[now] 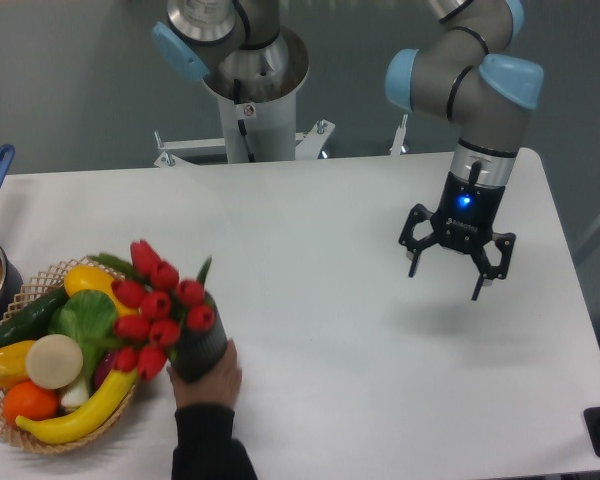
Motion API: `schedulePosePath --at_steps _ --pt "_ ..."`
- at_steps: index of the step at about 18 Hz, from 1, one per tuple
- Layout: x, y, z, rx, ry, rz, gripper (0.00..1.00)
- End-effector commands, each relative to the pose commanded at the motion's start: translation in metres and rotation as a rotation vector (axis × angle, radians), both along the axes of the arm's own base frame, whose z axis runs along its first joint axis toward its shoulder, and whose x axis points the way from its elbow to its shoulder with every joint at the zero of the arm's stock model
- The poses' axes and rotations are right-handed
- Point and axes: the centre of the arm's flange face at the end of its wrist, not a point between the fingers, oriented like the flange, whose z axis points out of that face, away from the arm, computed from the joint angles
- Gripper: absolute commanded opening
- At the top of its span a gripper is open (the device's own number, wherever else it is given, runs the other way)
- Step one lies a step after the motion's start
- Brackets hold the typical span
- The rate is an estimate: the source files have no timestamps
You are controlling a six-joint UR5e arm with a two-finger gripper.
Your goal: Insert the flowers into the vase
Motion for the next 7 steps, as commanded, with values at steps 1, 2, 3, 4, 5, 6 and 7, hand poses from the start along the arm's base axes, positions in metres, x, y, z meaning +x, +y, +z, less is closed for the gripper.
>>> schedulePosePath --at_steps 1,2,3,4,5,6,7 --pt "0.001 -0.003 0.002 -0.027 -0.004 0.002 1.00" --pt "0.003 -0.007 0.005 -0.074 -0.011 0.008 1.00" --pt "0.003 -0.013 0.007 -0.138 -0.021 0.022 1.00" --pt "0.001 -0.018 0.008 -0.205 -0.028 0.034 1.00" --pt "-0.001 -0.020 0.011 -0.250 -0.031 0.039 1.00" --pt "-0.002 -0.016 0.015 -0.271 -0.030 0.035 1.00" --pt "-0.004 -0.013 0.019 -0.277 -0.033 0.031 1.00"
